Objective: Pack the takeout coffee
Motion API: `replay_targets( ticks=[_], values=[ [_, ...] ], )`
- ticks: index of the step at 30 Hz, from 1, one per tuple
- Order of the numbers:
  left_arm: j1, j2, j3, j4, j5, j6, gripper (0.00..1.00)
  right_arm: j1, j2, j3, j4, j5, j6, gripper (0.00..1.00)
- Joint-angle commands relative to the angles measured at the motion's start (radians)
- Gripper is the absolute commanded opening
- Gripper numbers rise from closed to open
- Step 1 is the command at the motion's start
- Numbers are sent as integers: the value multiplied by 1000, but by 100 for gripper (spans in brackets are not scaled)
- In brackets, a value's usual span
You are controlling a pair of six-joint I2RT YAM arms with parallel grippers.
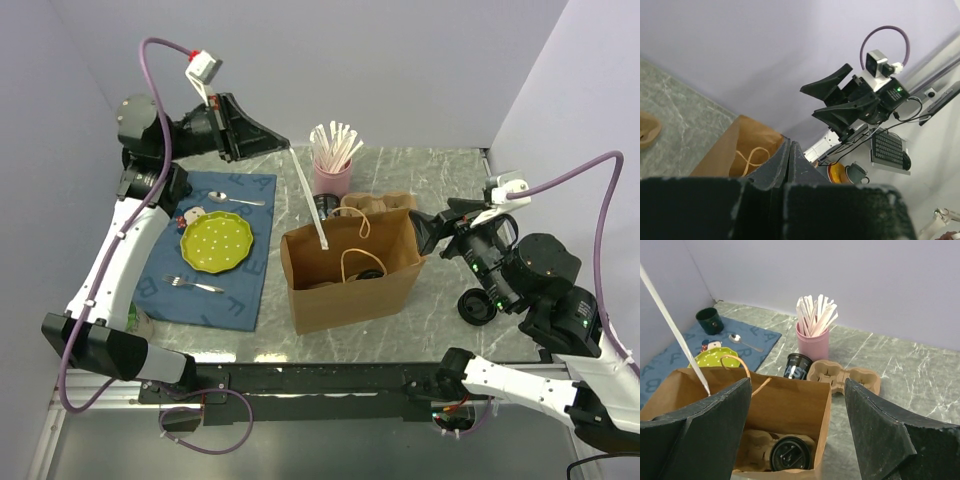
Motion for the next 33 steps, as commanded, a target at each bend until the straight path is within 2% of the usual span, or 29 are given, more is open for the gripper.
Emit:
replay_targets(
  ticks=[1,3,8,9,11,12,15,18,19,24,27,33],
  values=[
    [-23,-17,-43,-126,-8,152,1,-4,-6,-8,14,1,12,82],
    [-36,-20,-82,-102,-14,155,4,-5,-2,0,3,2,13,82],
    [-47,-23,-148,-111,-28,186,29,-5,-23,-23,-8,13,41,82],
    [-47,-15,-139,-138,-31,221,40,-4,-28,-31,-11,16,53,83],
    [-47,-2,-93,-227,-37,266,44,-5,-37,-34,-22,21,64,82],
    [-47,12,-72,-268,-46,321,50,-4,-40,-38,-23,25,69,83],
    [-44,38,63,-451,-176,458,64,-4,-52,-49,-28,27,76,82],
    [-36,61,144,-586,-362,568,70,-5,-48,-35,-58,25,96,83],
    [-33,69,165,-615,-476,594,71,-5,-43,-28,-75,24,108,83],
    [-30,176,286,-738,-709,727,74,-5,-11,26,-196,2,184,83],
    [-30,253,307,-763,-778,767,75,-4,3,47,-284,31,246,83],
    [-30,376,264,-718,-743,781,79,-4,98,181,-462,143,309,83]
  ],
)
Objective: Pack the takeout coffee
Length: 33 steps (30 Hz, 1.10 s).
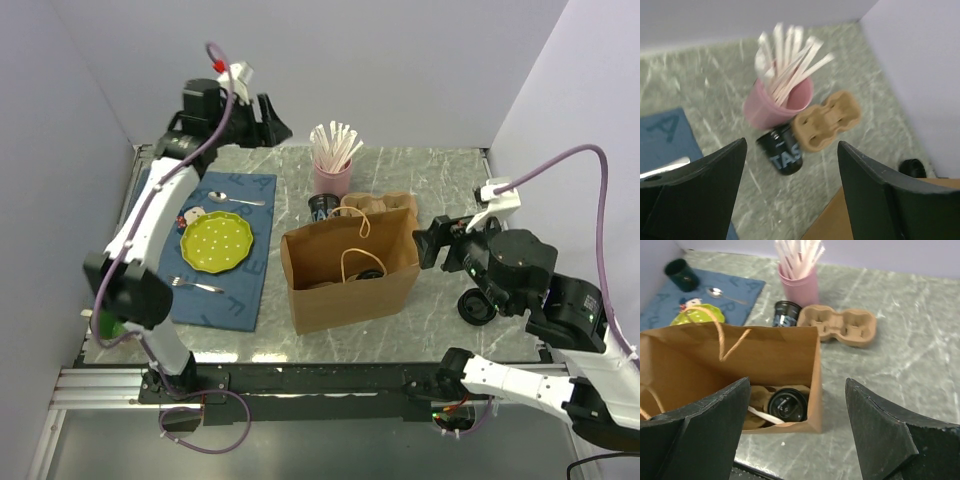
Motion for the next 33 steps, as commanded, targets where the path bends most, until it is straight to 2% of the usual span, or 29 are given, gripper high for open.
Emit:
replay_targets(
  ticks=[1,4,5,7,11,13,17,22,24,26,30,33],
  values=[
    [2,87,3,-29,-21,56,79,-3,92,130,-140,114,74,83],
    [2,161,33,-48,9,71,77,-5,184,204,-225,154,99,83],
    [2,185,38,-49,12,79,76,-5,213,253,-302,168,150,83],
    [2,181,-8,-22,28,88,76,-3,294,290,-358,189,184,83],
    [2,147,-166,153,63,83,77,-3,421,398,-461,231,197,83],
    [2,159,-183,174,83,68,76,-3,486,451,-545,275,221,84],
    [-3,188,-261,315,213,13,73,-6,534,508,-556,277,174,84],
    [6,328,-134,311,308,-99,67,-6,574,538,-573,223,201,84],
    [12,340,-135,360,371,-110,65,-6,596,557,-576,219,203,84],
    [31,366,-137,420,457,-99,65,-6,605,566,-567,220,186,84],
    [78,447,-85,386,592,-55,59,-17,596,568,-526,215,151,84],
    [88,486,-56,350,644,34,62,-29,580,543,-493,203,137,84]
  ],
)
